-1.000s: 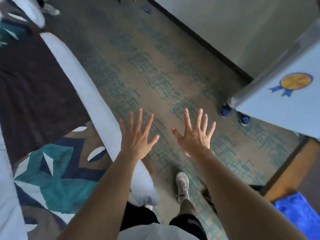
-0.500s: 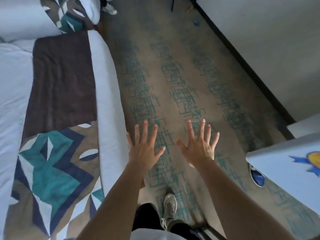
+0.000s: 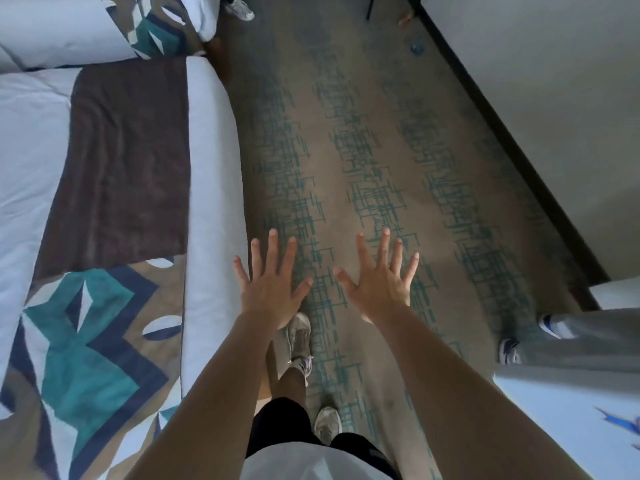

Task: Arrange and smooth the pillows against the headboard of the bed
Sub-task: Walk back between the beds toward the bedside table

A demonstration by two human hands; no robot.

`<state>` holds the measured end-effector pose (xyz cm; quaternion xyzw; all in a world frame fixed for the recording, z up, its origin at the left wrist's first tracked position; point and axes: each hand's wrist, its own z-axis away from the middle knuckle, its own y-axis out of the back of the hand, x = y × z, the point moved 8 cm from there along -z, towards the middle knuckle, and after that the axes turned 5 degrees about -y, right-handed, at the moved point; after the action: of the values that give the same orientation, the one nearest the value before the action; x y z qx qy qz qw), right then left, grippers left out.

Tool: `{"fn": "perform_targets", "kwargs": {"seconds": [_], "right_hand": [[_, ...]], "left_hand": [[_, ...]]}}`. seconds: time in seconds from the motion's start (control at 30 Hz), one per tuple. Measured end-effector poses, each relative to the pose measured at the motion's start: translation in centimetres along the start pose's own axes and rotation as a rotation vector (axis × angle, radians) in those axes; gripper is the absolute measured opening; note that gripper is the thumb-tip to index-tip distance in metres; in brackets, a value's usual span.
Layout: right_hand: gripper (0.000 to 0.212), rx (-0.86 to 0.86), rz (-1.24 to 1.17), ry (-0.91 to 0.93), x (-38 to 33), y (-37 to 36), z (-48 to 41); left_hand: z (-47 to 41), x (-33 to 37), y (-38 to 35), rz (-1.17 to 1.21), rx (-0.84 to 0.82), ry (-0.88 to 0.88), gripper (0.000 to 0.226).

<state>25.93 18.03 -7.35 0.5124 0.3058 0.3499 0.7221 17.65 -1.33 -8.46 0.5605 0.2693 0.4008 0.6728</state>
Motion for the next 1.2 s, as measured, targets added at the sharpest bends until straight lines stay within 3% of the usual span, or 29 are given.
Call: {"fn": "perform_targets", "kwargs": {"seconds": [0.63,1.2], "right_hand": [[0.085,-0.018,0.005,0.062,-11.6,7.4,-23.1],[0.088,-0.082,-0.028,0.178,-13.6,11.8,-46.3]], "left_hand": [[-21.9,-9.5,7.0,0.021,-0.011,0.035,0.084],[-42.3,-10.2,10.6,0.041,-0.014,0.183,0.090]]}}
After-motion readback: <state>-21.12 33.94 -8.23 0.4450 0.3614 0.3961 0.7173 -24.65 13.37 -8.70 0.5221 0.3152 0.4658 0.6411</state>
